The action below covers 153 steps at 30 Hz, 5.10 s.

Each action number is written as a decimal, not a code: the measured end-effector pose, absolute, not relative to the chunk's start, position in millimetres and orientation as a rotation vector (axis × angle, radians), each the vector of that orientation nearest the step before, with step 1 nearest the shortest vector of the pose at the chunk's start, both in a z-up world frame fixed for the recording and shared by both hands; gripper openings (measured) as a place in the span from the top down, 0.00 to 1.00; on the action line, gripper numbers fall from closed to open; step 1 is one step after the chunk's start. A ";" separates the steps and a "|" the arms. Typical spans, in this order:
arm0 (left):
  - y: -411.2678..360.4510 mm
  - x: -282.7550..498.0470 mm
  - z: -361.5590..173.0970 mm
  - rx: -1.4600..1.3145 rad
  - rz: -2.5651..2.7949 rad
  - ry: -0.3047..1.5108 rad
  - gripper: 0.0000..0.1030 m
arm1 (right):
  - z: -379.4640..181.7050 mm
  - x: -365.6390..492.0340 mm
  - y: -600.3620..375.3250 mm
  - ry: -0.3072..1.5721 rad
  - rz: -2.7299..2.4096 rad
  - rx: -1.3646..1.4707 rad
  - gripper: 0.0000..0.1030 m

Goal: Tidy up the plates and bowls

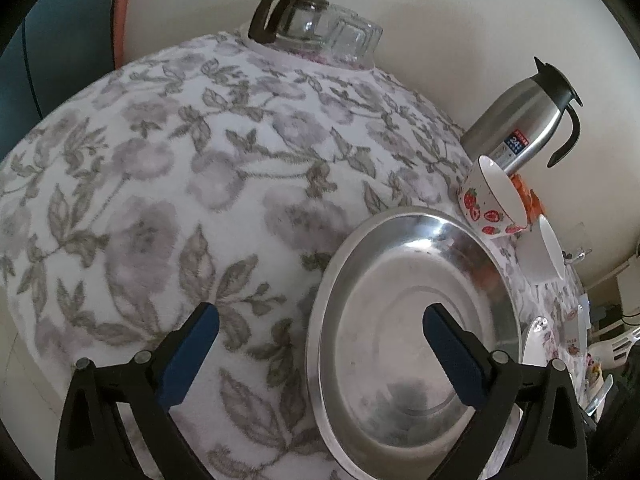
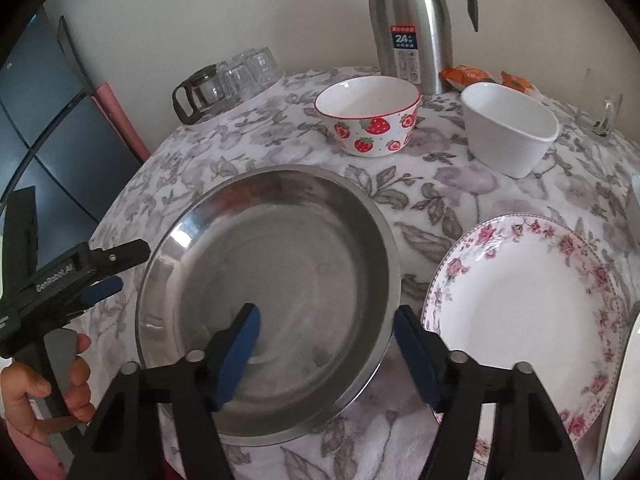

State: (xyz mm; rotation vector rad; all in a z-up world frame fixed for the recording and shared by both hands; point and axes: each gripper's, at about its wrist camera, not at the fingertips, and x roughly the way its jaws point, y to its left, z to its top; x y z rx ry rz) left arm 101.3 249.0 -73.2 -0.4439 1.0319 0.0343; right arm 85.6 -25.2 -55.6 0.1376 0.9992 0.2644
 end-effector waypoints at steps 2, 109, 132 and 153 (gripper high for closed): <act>248.2 104.2 -76.6 -0.447 0.021 1.043 0.13 | -55.6 86.7 -26.2 0.992 0.261 0.135 0.41; 17.7 96.0 60.2 -0.335 -0.341 0.910 0.86 | 83.7 -16.5 -268.4 0.559 -0.034 0.323 0.88; 24.6 111.5 -27.2 -0.383 -0.267 1.140 0.86 | 6.2 17.7 -259.7 0.799 -0.073 0.275 0.88; 23.7 120.9 -57.9 -0.326 -0.208 1.242 0.86 | -30.2 30.5 -249.3 0.909 -0.082 0.203 0.87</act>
